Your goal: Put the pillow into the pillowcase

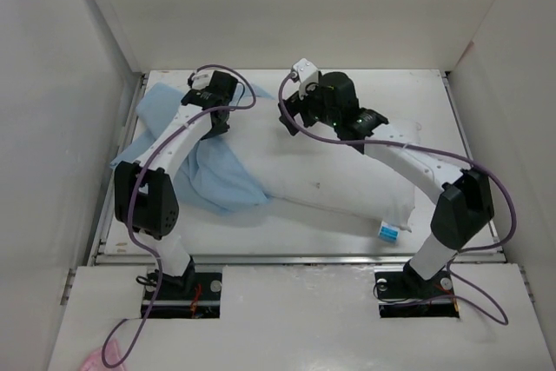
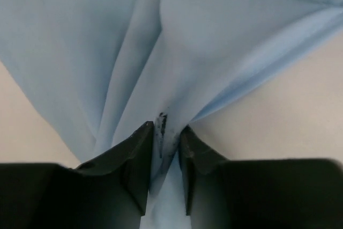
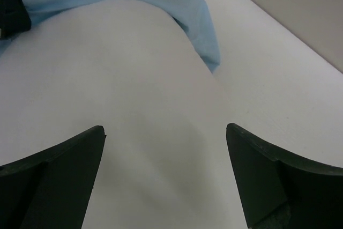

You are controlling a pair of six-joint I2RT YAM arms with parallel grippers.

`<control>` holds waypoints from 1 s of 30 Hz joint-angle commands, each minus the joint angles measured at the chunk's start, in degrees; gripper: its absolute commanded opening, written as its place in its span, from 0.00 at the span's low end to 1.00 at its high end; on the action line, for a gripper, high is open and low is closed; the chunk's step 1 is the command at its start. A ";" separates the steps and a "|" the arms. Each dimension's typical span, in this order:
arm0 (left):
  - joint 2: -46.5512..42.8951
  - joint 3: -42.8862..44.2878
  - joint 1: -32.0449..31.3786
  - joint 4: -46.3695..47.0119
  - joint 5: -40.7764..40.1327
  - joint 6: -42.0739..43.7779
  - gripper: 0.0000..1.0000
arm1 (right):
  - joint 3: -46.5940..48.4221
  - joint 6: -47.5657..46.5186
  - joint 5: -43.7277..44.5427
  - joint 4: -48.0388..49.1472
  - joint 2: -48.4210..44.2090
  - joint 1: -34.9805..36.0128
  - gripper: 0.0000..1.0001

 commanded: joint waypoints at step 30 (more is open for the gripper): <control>1.03 27.58 -29.07 10.54 22.28 13.97 0.00 | -26.19 14.72 -9.47 47.84 -6.52 -0.39 0.00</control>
